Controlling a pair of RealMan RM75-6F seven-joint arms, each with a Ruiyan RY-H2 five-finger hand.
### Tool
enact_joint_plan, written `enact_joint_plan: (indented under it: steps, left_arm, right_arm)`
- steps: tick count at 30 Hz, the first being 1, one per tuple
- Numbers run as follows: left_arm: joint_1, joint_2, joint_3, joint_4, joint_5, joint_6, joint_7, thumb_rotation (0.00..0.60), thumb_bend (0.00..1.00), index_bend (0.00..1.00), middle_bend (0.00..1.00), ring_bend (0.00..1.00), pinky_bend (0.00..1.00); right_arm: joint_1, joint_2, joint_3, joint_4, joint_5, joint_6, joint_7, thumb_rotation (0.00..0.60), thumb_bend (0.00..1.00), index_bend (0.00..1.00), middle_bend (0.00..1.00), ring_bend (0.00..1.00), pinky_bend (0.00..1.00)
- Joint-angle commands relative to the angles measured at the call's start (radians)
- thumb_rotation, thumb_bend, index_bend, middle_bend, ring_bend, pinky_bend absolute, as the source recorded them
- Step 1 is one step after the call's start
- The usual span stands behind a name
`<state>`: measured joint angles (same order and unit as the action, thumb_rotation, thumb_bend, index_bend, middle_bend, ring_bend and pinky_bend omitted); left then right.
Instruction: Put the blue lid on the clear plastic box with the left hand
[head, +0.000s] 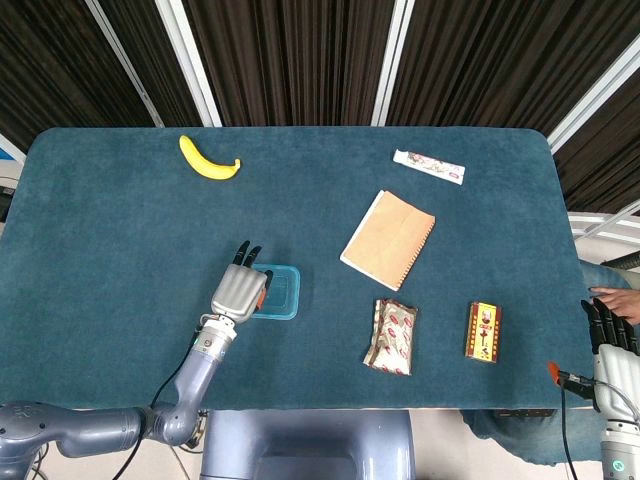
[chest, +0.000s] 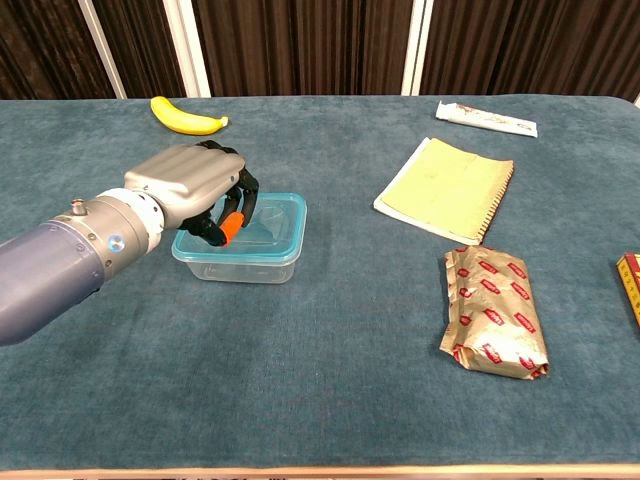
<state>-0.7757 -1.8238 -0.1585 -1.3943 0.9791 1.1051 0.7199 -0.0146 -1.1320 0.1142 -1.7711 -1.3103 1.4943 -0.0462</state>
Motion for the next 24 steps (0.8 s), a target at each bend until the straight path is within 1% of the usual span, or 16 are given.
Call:
enact_joint_plan:
  steps: [1, 6, 9, 11, 12, 15, 17, 20, 24]
  left_arm:
    - [0.001, 0.004, -0.005, -0.01, -0.003, 0.0, 0.0, 0.6, 0.56, 0.64, 0.56, 0.09, 0.0]
    - [0.004, 0.027, -0.013, -0.046, 0.012, 0.02, 0.005, 0.6, 0.54, 0.62, 0.55, 0.09, 0.0]
    - [0.008, 0.046, -0.015, -0.076, 0.024, 0.037, 0.012, 0.6, 0.47, 0.57, 0.54, 0.08, 0.0]
    - [0.01, 0.057, -0.016, -0.093, 0.03, 0.045, 0.015, 0.6, 0.41, 0.5, 0.5, 0.08, 0.0]
    - [0.012, 0.064, -0.017, -0.105, 0.032, 0.049, 0.014, 0.6, 0.4, 0.47, 0.48, 0.07, 0.0]
    - [0.016, 0.087, -0.025, -0.144, 0.036, 0.057, 0.007, 0.6, 0.37, 0.35, 0.38, 0.06, 0.0]
    - [0.018, 0.1, -0.031, -0.165, 0.039, 0.06, 0.0, 0.6, 0.36, 0.3, 0.33, 0.05, 0.0]
    - [0.02, 0.123, -0.041, -0.2, 0.044, 0.06, -0.02, 0.6, 0.36, 0.28, 0.31, 0.05, 0.0]
    - [0.015, 0.145, -0.049, -0.235, 0.028, 0.03, -0.04, 0.6, 0.36, 0.29, 0.31, 0.05, 0.0]
  right_arm:
    - [0.0, 0.0, 0.0, 0.0, 0.0, 0.0, 0.0, 0.6, 0.27, 0.04, 0.0, 0.0, 0.0]
    - [0.0, -0.001, 0.001, 0.001, 0.0, 0.002, -0.002, 0.6, 0.27, 0.04, 0.0, 0.0, 0.0]
    - [0.0, -0.002, 0.001, 0.002, 0.0, 0.003, -0.003, 0.6, 0.27, 0.04, 0.0, 0.0, 0.0]
    - [0.0, -0.003, 0.001, 0.002, -0.001, 0.004, -0.003, 0.6, 0.27, 0.04, 0.0, 0.0, 0.0]
    - [0.0, -0.003, 0.001, 0.003, -0.001, 0.004, -0.004, 0.6, 0.27, 0.04, 0.0, 0.0, 0.0]
    - [0.0, -0.004, 0.001, 0.003, -0.001, 0.005, -0.004, 0.6, 0.27, 0.04, 0.0, 0.0, 0.0]
    - [0.0, -0.004, 0.002, 0.003, -0.001, 0.005, -0.005, 0.6, 0.27, 0.04, 0.0, 0.0, 0.0]
    - [0.0, -0.004, 0.002, 0.003, -0.001, 0.005, -0.005, 0.6, 0.27, 0.04, 0.0, 0.0, 0.0]
    - [0.0, -0.004, 0.002, 0.002, 0.001, 0.003, -0.003, 0.6, 0.27, 0.04, 0.0, 0.0, 0.0]
